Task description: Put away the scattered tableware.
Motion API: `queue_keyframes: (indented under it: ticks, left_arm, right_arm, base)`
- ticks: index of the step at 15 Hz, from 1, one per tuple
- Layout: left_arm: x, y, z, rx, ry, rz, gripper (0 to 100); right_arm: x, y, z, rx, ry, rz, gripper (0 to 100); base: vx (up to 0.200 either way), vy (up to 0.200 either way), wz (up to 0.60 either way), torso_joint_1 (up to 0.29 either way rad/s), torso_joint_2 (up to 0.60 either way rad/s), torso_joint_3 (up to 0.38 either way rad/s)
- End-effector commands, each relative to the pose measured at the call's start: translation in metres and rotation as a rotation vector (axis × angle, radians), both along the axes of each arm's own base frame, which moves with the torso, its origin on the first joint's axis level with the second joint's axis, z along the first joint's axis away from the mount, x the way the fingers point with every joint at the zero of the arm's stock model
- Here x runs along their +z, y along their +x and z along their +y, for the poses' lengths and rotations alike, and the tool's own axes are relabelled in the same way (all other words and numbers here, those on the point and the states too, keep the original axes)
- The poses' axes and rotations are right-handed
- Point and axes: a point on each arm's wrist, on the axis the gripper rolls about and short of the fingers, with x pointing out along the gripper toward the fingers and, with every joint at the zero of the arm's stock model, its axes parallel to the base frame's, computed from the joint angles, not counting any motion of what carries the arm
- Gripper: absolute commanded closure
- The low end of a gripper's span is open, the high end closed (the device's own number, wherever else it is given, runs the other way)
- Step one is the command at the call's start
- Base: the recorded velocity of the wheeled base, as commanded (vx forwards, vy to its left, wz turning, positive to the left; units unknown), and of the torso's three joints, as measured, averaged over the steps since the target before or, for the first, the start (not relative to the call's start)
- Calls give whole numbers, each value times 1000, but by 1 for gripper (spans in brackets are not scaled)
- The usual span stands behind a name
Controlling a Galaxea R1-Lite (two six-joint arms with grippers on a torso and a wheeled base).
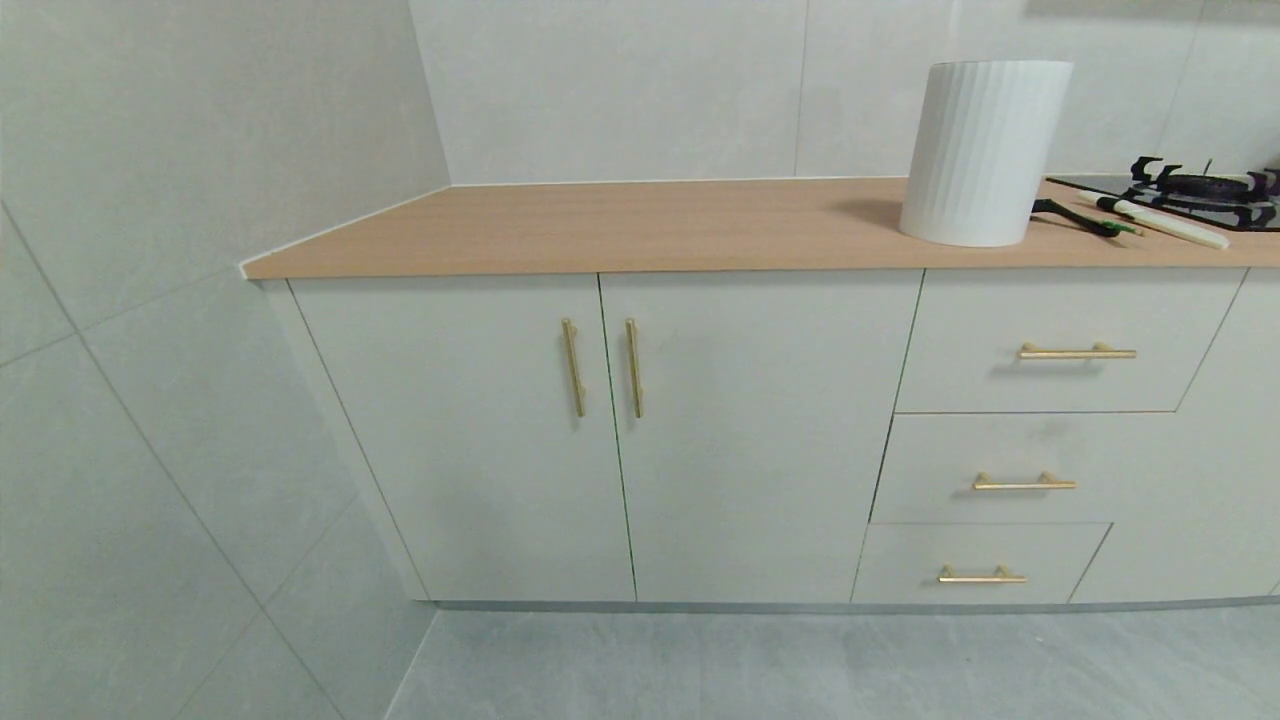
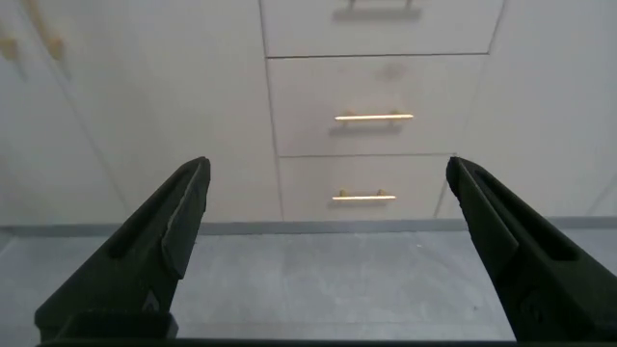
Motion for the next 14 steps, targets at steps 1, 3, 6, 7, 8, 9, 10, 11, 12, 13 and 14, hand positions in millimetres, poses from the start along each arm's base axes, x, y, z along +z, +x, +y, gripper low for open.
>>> queue_keyframes:
  ticks: [1,3,6,7,8,9,10,11,12,13,14]
  left_arm:
    - [-10,3,0,-6,-19,36,0]
    - [-10,3,0,-6,-22,37,0]
    - [-10,3,0,-5,-46,33,0]
    - [-10,3,0,-5,-46,34,0]
    - [-10,3,0,-5,-46,34,0]
    - [-10,3,0,-5,-46,34,0]
    - [-10,3,0,-5,-46,33,0]
    - [-10,3,0,-5,-46,36,0]
    - [-10,3,0,-4,-45,36,0]
    - [-10,3,0,-5,-46,34,0]
    - [-10,3,0,-6,-46,36,0]
  right_arm:
    - [-2,1,1,38,-5,20,0]
    - [-2,1,1,40,-5,20,0]
    - [-2,1,1,41,-10,20,0]
    - [-2,1,1,41,-16,20,0]
    - [-2,1,1,41,-13,19,0]
    - [-2,1,1,41,-10,19,0]
    - [-2,1,1,40,-10,20,0]
    - [-2,1,1,40,-10,19,0]
    - [-2,1,1,40,-10,19,0]
    - [-2,1,1,40,-10,20,0]
    - [-2,1,1,41,-10,20,0]
  base:
    - [0,0,0,0,0,0]
    - [0,0,0,0,0,0]
    - [0,0,0,0,0,0]
    - [0,0,0,0,0,0]
    - [0,0,0,0,0,0]
    - [0,0,0,0,0,0]
    - [0,0,0,0,0,0]
    - [0,0,0,0,0,0]
    - [0,0,0,0,0,0]
    - [0,0,0,0,0,0]
    - [0,0,0,0,0,0]
